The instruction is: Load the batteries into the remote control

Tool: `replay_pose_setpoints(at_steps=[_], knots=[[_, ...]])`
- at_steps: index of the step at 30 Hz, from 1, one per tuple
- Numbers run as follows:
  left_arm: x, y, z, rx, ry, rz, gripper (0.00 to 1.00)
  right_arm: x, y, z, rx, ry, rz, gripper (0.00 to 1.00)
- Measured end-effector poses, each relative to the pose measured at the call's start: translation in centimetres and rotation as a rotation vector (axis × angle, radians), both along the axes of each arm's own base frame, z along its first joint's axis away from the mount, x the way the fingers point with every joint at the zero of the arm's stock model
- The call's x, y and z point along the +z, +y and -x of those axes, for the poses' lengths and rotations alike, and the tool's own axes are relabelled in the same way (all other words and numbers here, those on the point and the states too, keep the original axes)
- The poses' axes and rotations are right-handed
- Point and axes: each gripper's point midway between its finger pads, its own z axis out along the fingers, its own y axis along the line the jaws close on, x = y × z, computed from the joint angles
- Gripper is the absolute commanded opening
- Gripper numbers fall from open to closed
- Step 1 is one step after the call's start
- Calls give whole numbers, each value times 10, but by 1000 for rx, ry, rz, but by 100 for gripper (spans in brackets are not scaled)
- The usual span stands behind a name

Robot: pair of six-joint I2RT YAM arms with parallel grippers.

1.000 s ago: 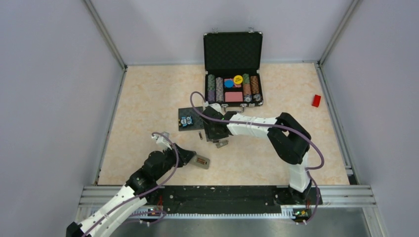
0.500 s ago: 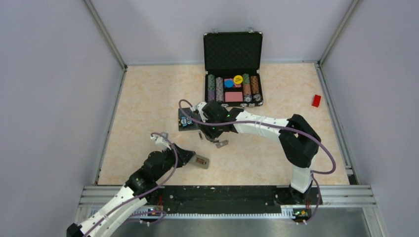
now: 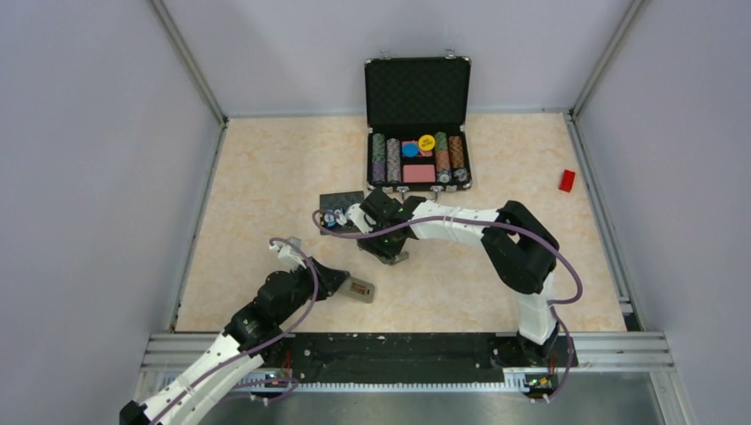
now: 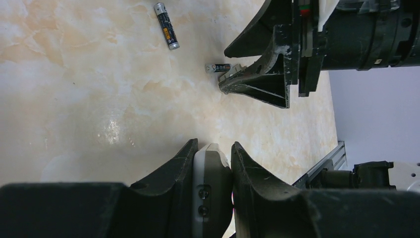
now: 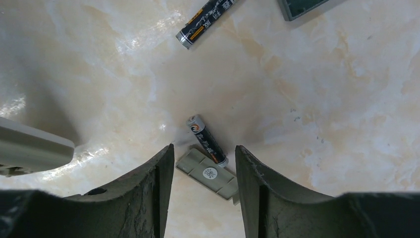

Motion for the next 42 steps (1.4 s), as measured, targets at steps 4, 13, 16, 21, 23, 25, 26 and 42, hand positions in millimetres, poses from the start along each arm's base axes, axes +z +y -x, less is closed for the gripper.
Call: replay_pose_setpoints(at_steps=[4, 13, 16, 21, 23, 25, 26, 42], knots=[[0, 0, 0, 2, 0, 0, 0, -9, -3, -3, 7, -9, 30, 42], [0, 0, 0, 4, 1, 1, 0, -7, 0, -13, -7, -54, 25, 34], [0, 0, 0, 4, 2, 0, 0, -6, 3, -14, -13, -58, 14, 33], [0, 0, 0, 4, 2, 0, 0, -5, 7, -14, -11, -60, -1, 18], [0, 0, 0, 4, 3, 0, 0, -5, 8, -13, -15, -56, -4, 8], [0, 0, 0, 4, 3, 0, 0, -5, 8, -12, -19, -52, -6, 3], [0, 0, 0, 4, 3, 0, 0, -6, 8, -12, -25, -49, -7, 2], [-7, -11, 11, -43, 105, 52, 0, 80, 6, 26, -185, -137, -353, 4]])
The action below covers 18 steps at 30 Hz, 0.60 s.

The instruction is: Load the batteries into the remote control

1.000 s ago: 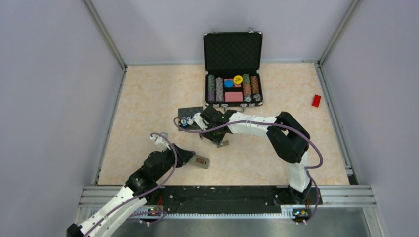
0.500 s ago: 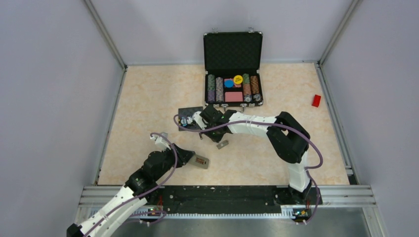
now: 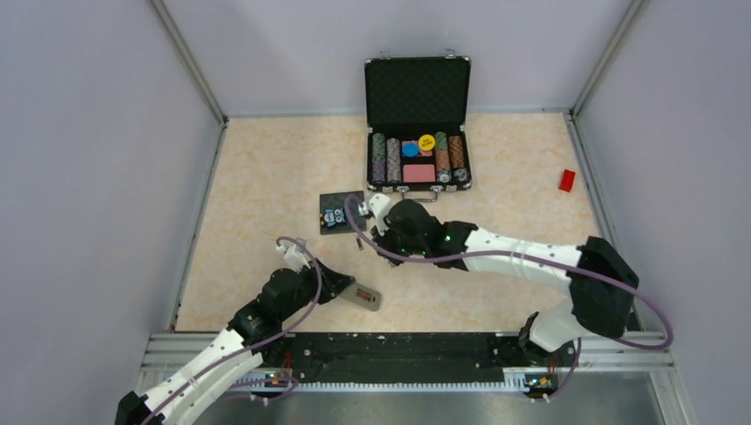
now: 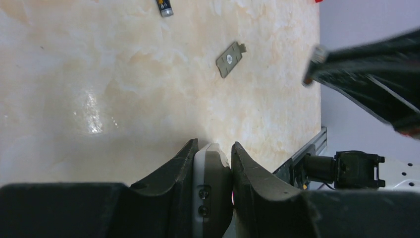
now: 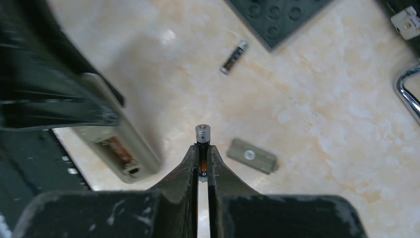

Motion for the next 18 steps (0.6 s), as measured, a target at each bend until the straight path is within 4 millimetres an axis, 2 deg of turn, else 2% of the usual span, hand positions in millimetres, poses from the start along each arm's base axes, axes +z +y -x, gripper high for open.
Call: replay_pose_setpoints(at_steps=[2, 4, 8, 12, 18], knots=[[-1, -4, 2, -13, 24, 14, 0, 20, 7, 19, 12, -35, -100, 6], [-3, -8, 3, -25, 46, 25, 0, 29, 9, 36, 19, -46, -182, 7], [-5, -15, 4, -46, 85, 43, 0, 22, 0, 64, 20, -35, -270, 7], [-8, -21, 7, -70, 129, 60, 0, 14, 2, 75, 11, -27, -297, 8], [-9, -26, 13, -99, 175, 68, 0, 22, 14, 81, 14, -26, -395, 8]])
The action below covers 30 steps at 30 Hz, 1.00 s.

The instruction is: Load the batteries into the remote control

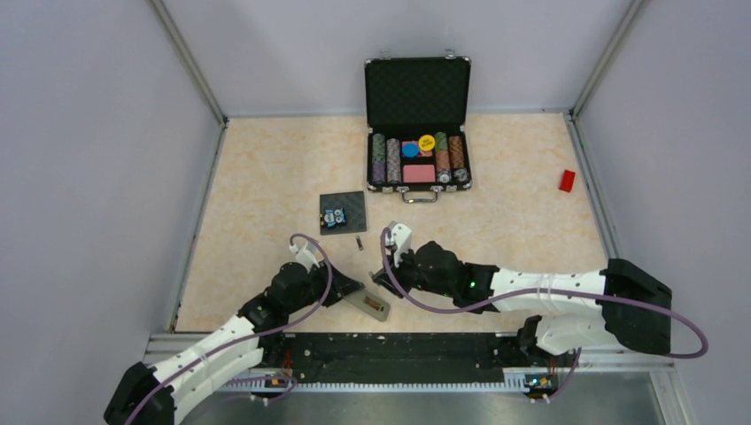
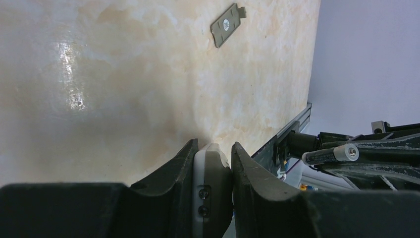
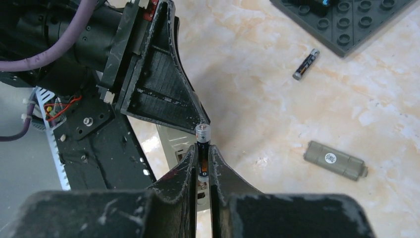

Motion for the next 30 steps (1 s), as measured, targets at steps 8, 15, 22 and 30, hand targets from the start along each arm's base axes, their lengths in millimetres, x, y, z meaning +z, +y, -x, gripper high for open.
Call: replay_pose_setpoints(at_steps=[8, 15, 22, 30], knots=[[-1, 1, 0, 14, 22, -7, 0, -16, 10, 15, 34, 17, -30, 9], [-3, 3, 0, 41, 59, -1, 0, -38, 14, 33, 76, 37, -7, 10], [-5, 3, -1, 56, 95, -6, 0, -58, 16, 33, 78, 32, 27, 9], [-6, 2, -1, 59, 108, -7, 0, -59, 21, 28, 85, -15, 11, 10]])
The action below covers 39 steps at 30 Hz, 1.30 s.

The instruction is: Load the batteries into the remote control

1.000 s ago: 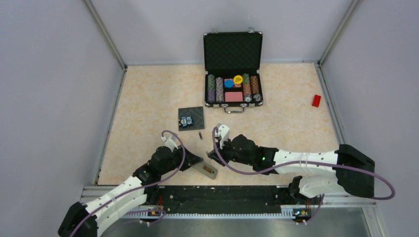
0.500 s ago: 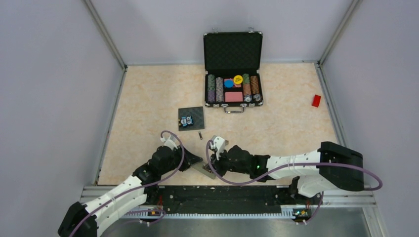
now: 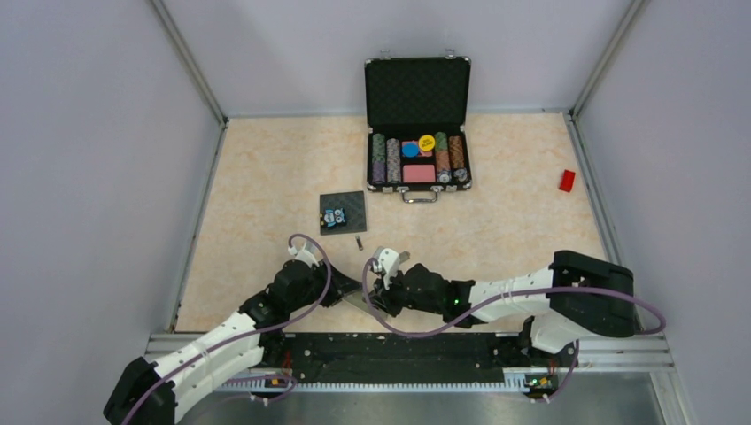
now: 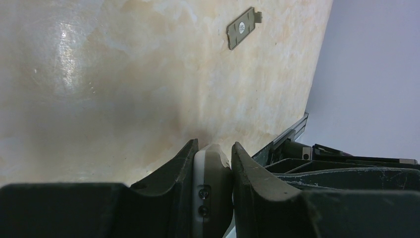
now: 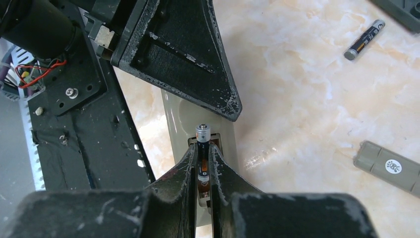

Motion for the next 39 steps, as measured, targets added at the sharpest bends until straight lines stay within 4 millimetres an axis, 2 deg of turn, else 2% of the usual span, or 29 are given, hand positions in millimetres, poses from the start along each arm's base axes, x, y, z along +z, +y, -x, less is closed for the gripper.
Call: replay_pose_setpoints(at_steps=[7, 12, 20, 36, 38, 39], knots=[[0, 0, 0, 1, -1, 1, 0, -5, 3, -3, 16, -43, 0, 9], [0, 1, 1, 4, -3, 5, 0, -15, -6, -1, 41, -80, 13, 10], [-1, 2, 1, 11, 3, 11, 0, -15, -4, 0, 80, -136, 12, 12], [-3, 3, 0, 20, 4, 6, 0, -12, 6, -1, 113, -165, 9, 25], [-3, 3, 0, 20, 4, 6, 0, -12, 6, -1, 114, -165, 10, 29], [-3, 3, 0, 20, 4, 6, 0, -12, 6, -1, 115, -163, 10, 34]])
